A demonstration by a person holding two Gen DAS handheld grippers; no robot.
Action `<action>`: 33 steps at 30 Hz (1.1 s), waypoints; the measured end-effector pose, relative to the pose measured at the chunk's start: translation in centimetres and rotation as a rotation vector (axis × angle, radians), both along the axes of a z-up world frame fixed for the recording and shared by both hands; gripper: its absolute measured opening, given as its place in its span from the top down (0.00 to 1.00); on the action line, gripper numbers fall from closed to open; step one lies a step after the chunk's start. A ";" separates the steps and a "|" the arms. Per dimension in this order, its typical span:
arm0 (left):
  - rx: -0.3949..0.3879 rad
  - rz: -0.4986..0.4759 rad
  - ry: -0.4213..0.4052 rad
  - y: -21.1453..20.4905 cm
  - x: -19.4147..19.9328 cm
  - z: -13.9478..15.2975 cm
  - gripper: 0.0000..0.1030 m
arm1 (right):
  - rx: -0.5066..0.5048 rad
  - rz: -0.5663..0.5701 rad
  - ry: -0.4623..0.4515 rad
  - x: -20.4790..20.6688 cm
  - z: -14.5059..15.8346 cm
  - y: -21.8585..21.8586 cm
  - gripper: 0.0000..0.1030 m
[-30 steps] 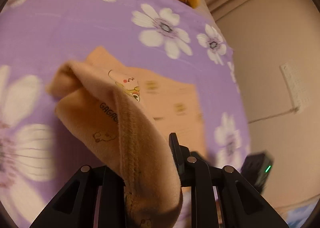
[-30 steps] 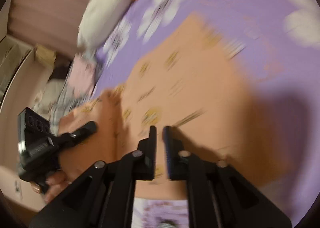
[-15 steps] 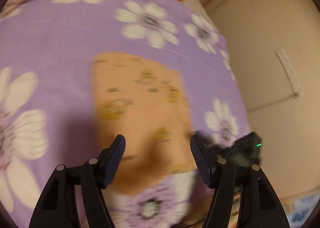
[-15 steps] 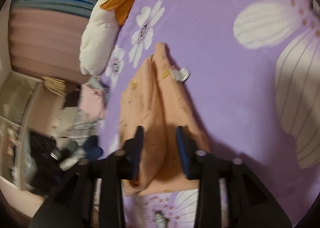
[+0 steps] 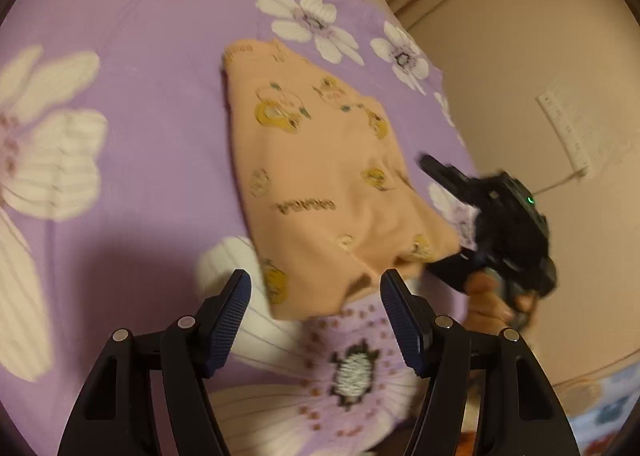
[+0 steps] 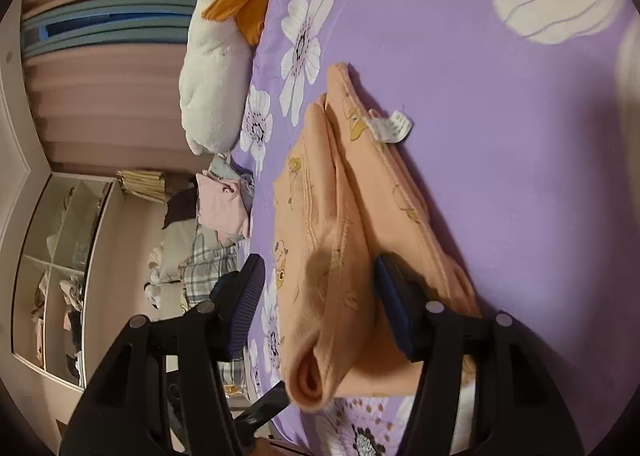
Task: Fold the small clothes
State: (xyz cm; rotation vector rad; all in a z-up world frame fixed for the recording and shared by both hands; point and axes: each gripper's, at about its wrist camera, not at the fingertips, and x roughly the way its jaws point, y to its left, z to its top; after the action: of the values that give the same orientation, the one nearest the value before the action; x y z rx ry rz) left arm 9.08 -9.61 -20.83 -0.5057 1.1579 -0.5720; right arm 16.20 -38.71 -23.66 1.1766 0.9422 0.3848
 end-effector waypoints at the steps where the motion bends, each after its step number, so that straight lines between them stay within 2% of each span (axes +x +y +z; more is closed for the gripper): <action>1: 0.012 -0.019 0.022 -0.6 0.2 -0.4 0.36 | -0.031 0.012 0.000 0.7 0.2 0.5 0.46; 2: 0.035 -0.027 0.037 -0.9 0.4 -0.7 0.36 | -0.067 0.002 -0.005 1.0 0.5 0.8 0.51; 4: 0.062 -0.029 0.025 -1.5 0.4 -0.8 0.36 | -0.111 -0.029 -0.034 1.1 0.9 1.2 0.70; 5: 0.064 -0.025 0.012 -1.5 0.1 -0.7 0.36 | -0.139 -0.013 -0.058 1.4 1.1 1.7 0.89; 7: 0.070 -0.039 -0.008 -1.9 -0.4 -0.4 0.36 | -0.165 0.000 -0.091 1.7 1.4 2.2 0.90; 9: 0.122 -0.043 -0.047 -2.5 -1.1 0.0 0.36 | -0.164 -0.003 -0.114 1.5 1.8 2.1 0.91; 12: 0.148 -0.030 -0.122 -3.1 -2.0 0.3 0.36 | -0.087 -0.051 -0.152 0.6 2.4 0.5 0.91; 14: 0.190 -0.030 -0.151 -3.8 -2.2 0.0 0.36 | -0.092 -0.082 -0.178 -0.2 3.0 -0.9 0.92; 16: 0.235 -0.042 -0.140 -5.2 -1.5 -0.9 0.36 | -0.096 -0.123 -0.166 -1.0 2.9 -2.3 0.91; 18: 0.268 -0.031 -0.173 -5.5 -1.6 -1.1 0.36 | -0.075 -0.143 -0.138 -1.5 2.3 -3.4 0.91; 22: 0.355 -0.057 -0.234 -6.5 -1.9 -1.3 0.36 | -0.333 -0.136 0.014 -1.0 0.9 -3.5 0.88; 24: 0.383 -0.087 -0.227 -6.8 -2.0 -1.0 0.36 | -0.329 -0.143 0.008 -1.2 0.9 -3.5 0.88; 25: 0.384 -0.103 -0.217 -6.4 -2.4 -0.4 0.36 | -0.322 -0.140 -0.015 -1.5 1.2 -3.7 0.88; 27: 0.298 -0.090 -0.261 -5.0 -3.2 1.7 0.36 | -0.370 -0.139 -0.020 -2.0 1.9 -3.9 0.87; 30: 0.152 0.039 -0.365 -2.4 -3.7 4.4 0.36 | -0.456 -0.187 -0.067 -4.2 4.0 -5.2 0.87; 32: 0.128 0.090 -0.372 -2.1 -3.0 4.4 0.36 | -0.423 -0.200 -0.170 -5.8 5.4 -5.9 0.87; 33: 0.161 0.093 -0.352 -2.6 -2.3 3.7 0.36 | -0.376 -0.192 -0.225 -6.6 6.0 -6.2 0.87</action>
State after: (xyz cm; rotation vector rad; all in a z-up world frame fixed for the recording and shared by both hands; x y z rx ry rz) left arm 6.77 -12.23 -17.10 -0.3030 0.8318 -0.4610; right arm 9.62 -44.86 -17.69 0.8495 0.6634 0.1695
